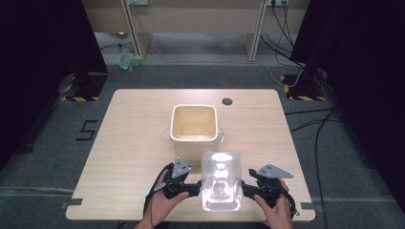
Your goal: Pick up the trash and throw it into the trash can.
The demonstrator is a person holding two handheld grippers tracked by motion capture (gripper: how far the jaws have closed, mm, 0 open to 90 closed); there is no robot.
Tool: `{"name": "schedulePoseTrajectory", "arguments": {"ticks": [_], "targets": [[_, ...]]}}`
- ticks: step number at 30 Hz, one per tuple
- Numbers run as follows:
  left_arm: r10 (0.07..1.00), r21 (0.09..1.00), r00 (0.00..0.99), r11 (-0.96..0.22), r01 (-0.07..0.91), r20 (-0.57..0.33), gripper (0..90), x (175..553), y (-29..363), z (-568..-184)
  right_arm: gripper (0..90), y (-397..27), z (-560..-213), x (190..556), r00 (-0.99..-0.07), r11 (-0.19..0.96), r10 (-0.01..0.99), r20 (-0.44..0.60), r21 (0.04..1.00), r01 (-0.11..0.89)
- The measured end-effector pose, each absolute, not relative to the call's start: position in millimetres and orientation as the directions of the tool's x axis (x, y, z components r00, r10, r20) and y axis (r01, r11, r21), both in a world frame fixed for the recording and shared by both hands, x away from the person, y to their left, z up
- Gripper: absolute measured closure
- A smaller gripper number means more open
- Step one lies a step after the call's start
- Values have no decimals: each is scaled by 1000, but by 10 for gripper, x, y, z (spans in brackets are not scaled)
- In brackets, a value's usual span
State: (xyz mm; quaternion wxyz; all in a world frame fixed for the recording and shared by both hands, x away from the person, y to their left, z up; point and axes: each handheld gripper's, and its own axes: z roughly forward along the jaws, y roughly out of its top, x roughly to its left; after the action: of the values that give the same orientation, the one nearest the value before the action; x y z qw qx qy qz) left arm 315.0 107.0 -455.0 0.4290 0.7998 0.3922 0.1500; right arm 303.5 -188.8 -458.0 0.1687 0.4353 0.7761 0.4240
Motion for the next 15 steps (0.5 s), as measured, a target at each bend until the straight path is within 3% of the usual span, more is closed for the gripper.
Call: {"name": "schedulePoseTrajectory", "arguments": {"ticks": [15], "targets": [[768, 826, 638, -325, 461, -54, 293, 3157, 1201, -3905, 393, -1735, -4063, 3005, -608, 316, 792, 59, 812, 490]]}}
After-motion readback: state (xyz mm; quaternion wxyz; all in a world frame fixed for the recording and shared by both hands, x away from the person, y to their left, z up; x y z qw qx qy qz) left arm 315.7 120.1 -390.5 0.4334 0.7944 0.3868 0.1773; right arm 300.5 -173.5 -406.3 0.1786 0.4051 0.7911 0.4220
